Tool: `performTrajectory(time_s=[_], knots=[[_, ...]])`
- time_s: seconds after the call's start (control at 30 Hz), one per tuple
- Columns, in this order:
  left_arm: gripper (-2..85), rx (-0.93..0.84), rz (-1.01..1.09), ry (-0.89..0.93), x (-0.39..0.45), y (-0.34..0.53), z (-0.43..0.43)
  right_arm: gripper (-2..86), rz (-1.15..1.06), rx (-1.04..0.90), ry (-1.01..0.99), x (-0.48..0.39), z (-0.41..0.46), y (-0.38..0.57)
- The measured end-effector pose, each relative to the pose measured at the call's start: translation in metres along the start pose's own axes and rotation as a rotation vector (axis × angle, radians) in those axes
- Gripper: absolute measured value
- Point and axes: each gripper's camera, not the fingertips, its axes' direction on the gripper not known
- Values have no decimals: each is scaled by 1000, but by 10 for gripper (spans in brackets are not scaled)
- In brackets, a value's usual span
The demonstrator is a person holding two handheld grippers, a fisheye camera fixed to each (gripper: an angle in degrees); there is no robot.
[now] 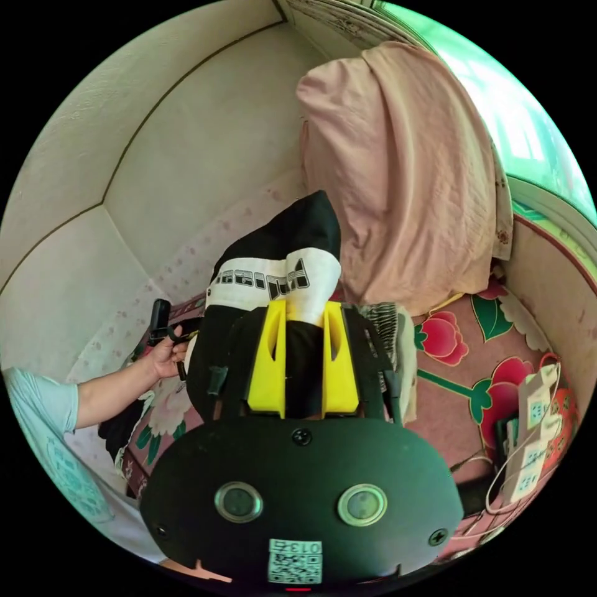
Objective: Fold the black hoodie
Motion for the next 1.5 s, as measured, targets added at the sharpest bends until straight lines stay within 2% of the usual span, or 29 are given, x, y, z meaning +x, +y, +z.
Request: performTrajectory(time_s=[0.07,0.17,0.37,0.47,0.6,0.67,0.73,0.83,0.93,1.0,1.03,1.1,1.2,1.27,1.4,1.5], knots=[[81,-35,-19,-33,-20,-11,28,90,30,-40,33,34,30,-11],[83,-105,-48,-123,-52,-8,67,99,85,-212,149,82,95,-4],[87,-12,-101,-83,-75,4,83,111,78,-59,157,99,121,19],[100,2,-151,-57,-73,7,80,119,112,-57,118,100,119,16],[179,128,-333,11,-67,31,39,134,126,-30,107,78,90,2],[198,216,-318,-32,-52,54,-2,141,83,21,60,63,58,-2],[206,228,-279,-75,-36,86,-48,144,82,92,28,48,12,1],[209,130,-167,-225,6,172,-121,147,-14,243,88,-16,-76,34],[215,-7,-209,-408,48,294,-183,154,-111,299,190,-111,-132,98],[220,8,-404,-497,76,403,-235,164,-113,237,205,-182,-139,154],[220,25,-459,-518,84,430,-248,166,-103,214,200,-198,-136,166],[222,85,-663,-636,116,524,-291,169,-63,155,136,-265,-118,206],[226,190,-786,-765,149,596,-337,171,-188,68,-23,-368,-79,216],[229,212,-768,-845,163,614,-363,171,-310,62,-145,-437,-65,204],[230,304,-650,-1001,192,641,-427,166,-667,205,-321,-611,-66,179],[231,361,-625,-1074,197,674,-475,154,-822,349,-389,-725,-71,189]])
